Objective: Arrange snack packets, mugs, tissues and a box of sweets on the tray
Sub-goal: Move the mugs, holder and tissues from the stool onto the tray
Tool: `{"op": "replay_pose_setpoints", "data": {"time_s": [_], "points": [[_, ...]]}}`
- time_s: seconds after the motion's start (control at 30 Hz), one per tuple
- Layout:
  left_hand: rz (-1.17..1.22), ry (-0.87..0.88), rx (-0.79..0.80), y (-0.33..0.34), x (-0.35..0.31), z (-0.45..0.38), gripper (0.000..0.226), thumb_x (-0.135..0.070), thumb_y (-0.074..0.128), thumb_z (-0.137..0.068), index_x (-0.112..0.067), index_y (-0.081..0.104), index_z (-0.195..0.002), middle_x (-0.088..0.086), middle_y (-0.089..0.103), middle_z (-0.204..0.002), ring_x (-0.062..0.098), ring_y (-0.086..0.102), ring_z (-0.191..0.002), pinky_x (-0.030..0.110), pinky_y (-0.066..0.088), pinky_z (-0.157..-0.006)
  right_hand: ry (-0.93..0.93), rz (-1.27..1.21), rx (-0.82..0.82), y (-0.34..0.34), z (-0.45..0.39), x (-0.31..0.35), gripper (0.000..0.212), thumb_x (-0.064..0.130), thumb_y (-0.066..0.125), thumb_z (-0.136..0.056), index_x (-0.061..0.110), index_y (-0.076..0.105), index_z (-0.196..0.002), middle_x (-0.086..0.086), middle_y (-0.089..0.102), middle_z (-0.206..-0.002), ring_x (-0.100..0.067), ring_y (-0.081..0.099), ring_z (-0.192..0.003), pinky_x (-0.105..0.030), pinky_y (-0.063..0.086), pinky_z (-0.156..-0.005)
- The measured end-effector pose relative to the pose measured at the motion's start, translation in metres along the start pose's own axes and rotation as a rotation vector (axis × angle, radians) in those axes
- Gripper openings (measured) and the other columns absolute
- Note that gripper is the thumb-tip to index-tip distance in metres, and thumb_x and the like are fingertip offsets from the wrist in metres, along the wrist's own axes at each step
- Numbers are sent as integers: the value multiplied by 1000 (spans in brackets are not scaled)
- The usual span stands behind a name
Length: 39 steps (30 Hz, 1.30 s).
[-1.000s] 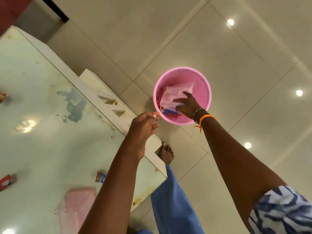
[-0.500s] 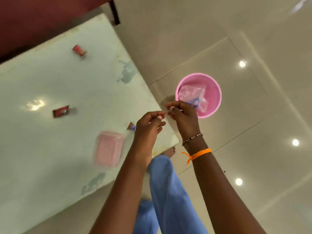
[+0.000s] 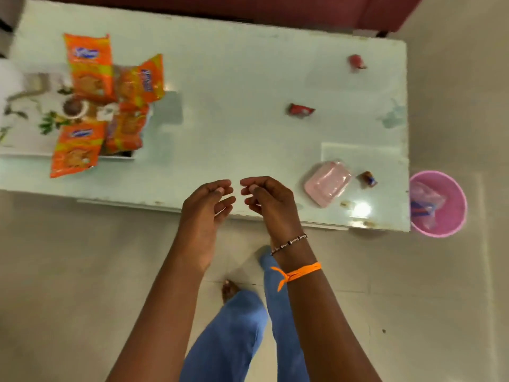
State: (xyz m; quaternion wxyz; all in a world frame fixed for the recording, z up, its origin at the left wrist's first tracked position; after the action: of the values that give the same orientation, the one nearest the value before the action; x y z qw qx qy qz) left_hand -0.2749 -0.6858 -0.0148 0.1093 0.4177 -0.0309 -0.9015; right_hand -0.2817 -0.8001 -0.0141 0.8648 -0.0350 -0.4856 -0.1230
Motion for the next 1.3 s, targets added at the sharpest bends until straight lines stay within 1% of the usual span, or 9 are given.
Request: {"op": "replay_pose_setpoints", "data": {"time_s": [0.17,0.33,0.47,0.57,0.77,1.0,1.1,1.23,1.3], "points": [[140,13,-172,-100,-31,-8,26,-4,39,-93,-16,62,-88,4,63,-91,16,62,-86,24,49,-78,22,89,199,113,1,-3,23,-4,43,-87,-5,65,-94,2,60,-72,-6,53,-65,-2,41,-51],[203,52,-228,-181,-65,-37,22,-8,42,-93,-16,62,-90,5,64,-91,19,63,-86,31,48,-87,44,212,278,215,-19,-12,22,-4,46,-86,-1,66,-93,-14,69,-98,-14,56,-71,-16,47,-67],[222,63,-251,-247,-97,-69,22,-8,41,-93,-17,61,-89,4,64,-90,18,62,-87,29,47,-86,4,328,311,290,-46,-6,20,-4,50,-82,2,67,-91,5,63,-77,-7,55,-67,-11,43,-62],[234,57,-287,-299,-123,-89,21,-11,41,-94,-18,61,-91,3,62,-92,16,61,-86,25,47,-82,-19,382,357,353,-62,3,18,-4,52,-82,0,66,-92,10,58,-71,-4,52,-64,-6,41,-57],[273,102,-383,-385,-153,-110,22,-11,42,-95,-20,62,-93,4,64,-97,16,62,-90,24,47,-82,-88,495,491,454,-67,4,18,-5,53,-81,2,67,-90,4,61,-77,-4,52,-66,-24,43,-68],[339,64,-456,-455,-163,-136,27,-12,39,-96,-22,64,-92,-2,64,-91,13,63,-87,24,47,-80,-34,524,532,523,-74,-10,21,-4,51,-81,9,67,-86,14,60,-72,-2,53,-65,-15,42,-65],[379,68,-465,-488,-175,-151,28,-11,38,-96,-22,63,-92,-2,64,-92,12,63,-86,24,47,-78,-19,548,518,560,-83,-17,23,-4,49,-81,12,66,-83,13,58,-70,-5,53,-66,-15,41,-63],[413,31,-513,-540,-195,-169,23,-11,38,-96,-17,60,-99,-1,64,-93,10,64,-86,21,49,-75,9,566,480,616,-97,-24,21,-3,49,-81,7,67,-88,10,58,-68,-6,52,-60,-5,41,-54],[410,7,-552,-565,-208,-178,20,-9,39,-95,-15,55,-106,-1,62,-92,11,63,-84,20,49,-74,5,569,422,644,-104,-28,20,-1,50,-82,12,65,-87,6,59,-71,-12,54,-65,-14,45,-63]]}}
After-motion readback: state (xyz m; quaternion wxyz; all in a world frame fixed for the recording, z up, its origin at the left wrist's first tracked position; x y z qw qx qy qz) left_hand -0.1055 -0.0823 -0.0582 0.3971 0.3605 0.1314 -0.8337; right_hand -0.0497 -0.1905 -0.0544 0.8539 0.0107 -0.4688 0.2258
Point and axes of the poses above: each hand's wrist, its own z-axis away from the middle knuckle, its own y-axis out of the palm, x = y × z, the point moved 3 cm from there along -z, towards the middle knuckle
